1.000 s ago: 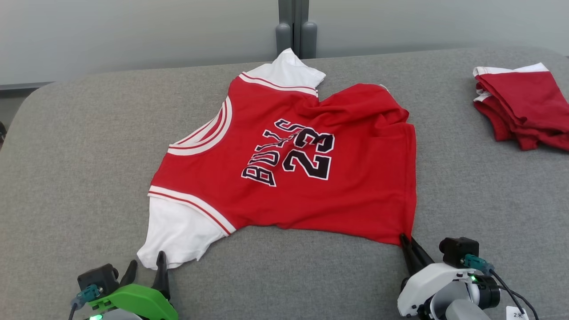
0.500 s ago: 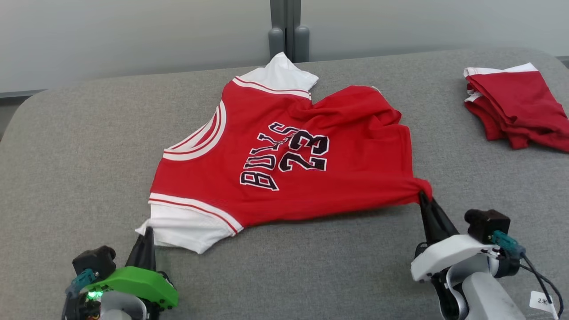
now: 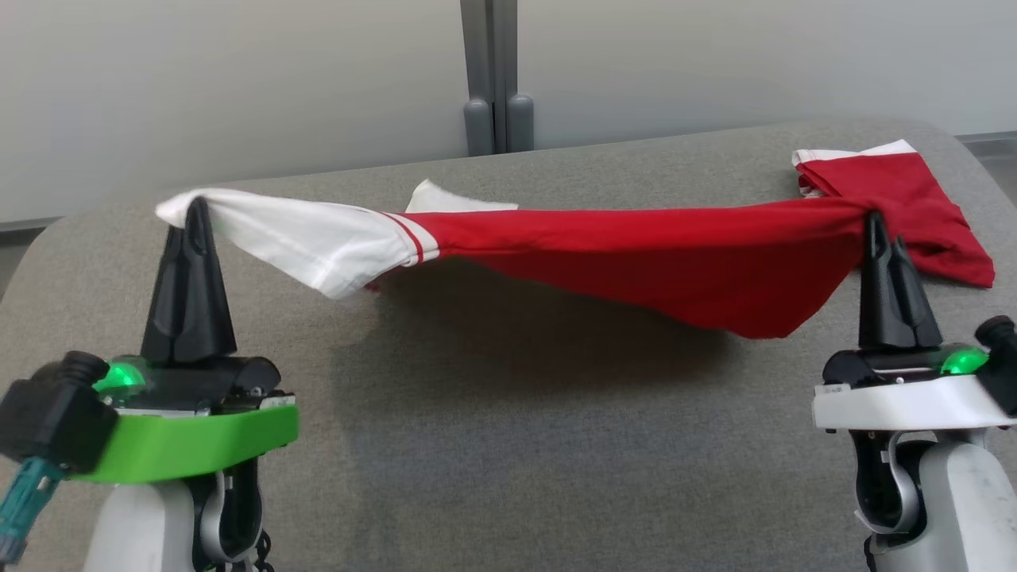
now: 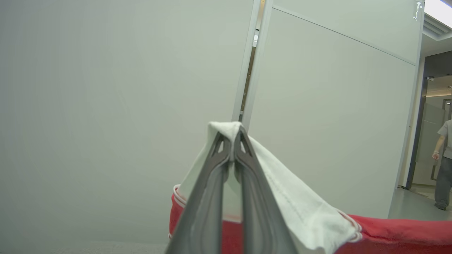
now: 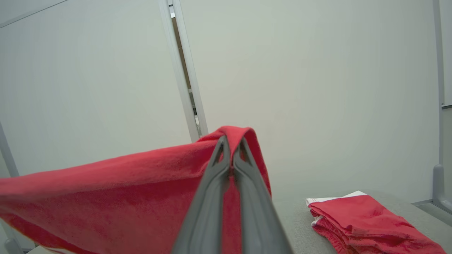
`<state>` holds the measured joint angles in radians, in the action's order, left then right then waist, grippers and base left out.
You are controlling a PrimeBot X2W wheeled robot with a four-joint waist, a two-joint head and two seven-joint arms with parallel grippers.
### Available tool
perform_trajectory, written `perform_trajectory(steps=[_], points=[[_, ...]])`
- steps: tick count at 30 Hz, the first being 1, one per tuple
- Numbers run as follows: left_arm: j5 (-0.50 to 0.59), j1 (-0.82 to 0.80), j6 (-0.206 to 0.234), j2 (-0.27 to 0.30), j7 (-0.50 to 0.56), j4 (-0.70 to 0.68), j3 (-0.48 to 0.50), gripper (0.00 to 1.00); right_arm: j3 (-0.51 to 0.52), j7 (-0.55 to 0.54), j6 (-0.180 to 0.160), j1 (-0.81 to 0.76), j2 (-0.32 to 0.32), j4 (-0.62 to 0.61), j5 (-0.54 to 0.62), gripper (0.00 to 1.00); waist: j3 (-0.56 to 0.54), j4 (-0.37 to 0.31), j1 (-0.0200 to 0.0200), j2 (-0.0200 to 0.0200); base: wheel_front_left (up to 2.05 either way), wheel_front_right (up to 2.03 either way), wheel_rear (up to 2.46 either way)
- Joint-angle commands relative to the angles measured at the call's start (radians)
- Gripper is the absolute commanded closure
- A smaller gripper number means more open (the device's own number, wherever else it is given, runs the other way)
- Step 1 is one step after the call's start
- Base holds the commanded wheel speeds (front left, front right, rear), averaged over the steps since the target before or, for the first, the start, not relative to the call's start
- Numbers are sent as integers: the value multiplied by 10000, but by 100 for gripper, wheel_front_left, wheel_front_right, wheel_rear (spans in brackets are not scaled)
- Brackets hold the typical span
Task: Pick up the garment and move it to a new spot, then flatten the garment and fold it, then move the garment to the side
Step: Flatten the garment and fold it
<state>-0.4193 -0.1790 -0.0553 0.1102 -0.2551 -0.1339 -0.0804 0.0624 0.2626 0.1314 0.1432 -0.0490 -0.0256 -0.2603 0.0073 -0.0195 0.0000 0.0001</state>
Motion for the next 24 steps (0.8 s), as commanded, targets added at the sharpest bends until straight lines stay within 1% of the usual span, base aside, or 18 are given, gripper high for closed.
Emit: perform_trajectory(steps=[1, 5, 7, 11, 13, 16, 18, 20, 24], points=[[157, 64, 121, 119, 79, -786, -3, 100, 57, 29, -15, -197, -27, -606, 26, 100, -196, -222, 0, -1, 0, 0, 0], [523, -283, 293, 374, 582, -2993, -85, 100, 157, -13, -15, -360, -26, -2471, 367, 100, -256, -424, 0, -1, 0, 0, 0], [758, -550, 323, 549, 940, -3850, -159, 100, 245, -167, -15, -391, -26, -3398, 544, 100, -248, -496, 0, -1, 0, 0, 0], [921, -1326, 297, 830, 1804, -4962, -306, 100, 370, -566, -15, -299, -26, -5010, 770, 100, -117, -642, 0, -1, 0, 0, 0], [988, -1786, 238, 987, 2191, -5104, -323, 100, 394, -761, -15, -159, -23, -5530, 821, 100, 58, -701, 0, -1, 0, 0, 0], [858, -2458, 150, 1130, 2650, -4922, -383, 100, 429, -1069, -15, 49, -24, -5790, 842, 100, 467, -790, 0, -1, 0, 0, 0], [840, -3006, 13, 1250, 2831, -4544, -447, 100, 454, -1308, -15, 257, -23, -5596, 887, 100, 826, -806, 0, -1, 0, 0, 0], [825, -3595, -142, 1371, 3087, -3977, -653, 100, 367, -1521, -15, 674, -21, -5189, 675, 100, 1335, -795, 0, -1, 0, 0, 0], [740, -5317, -384, 1548, 3416, -2354, -892, 100, -38, -1769, -15, 2152, -21, -3804, 710, 100, 2530, -801, 0, -1, 0, 0, 0]])
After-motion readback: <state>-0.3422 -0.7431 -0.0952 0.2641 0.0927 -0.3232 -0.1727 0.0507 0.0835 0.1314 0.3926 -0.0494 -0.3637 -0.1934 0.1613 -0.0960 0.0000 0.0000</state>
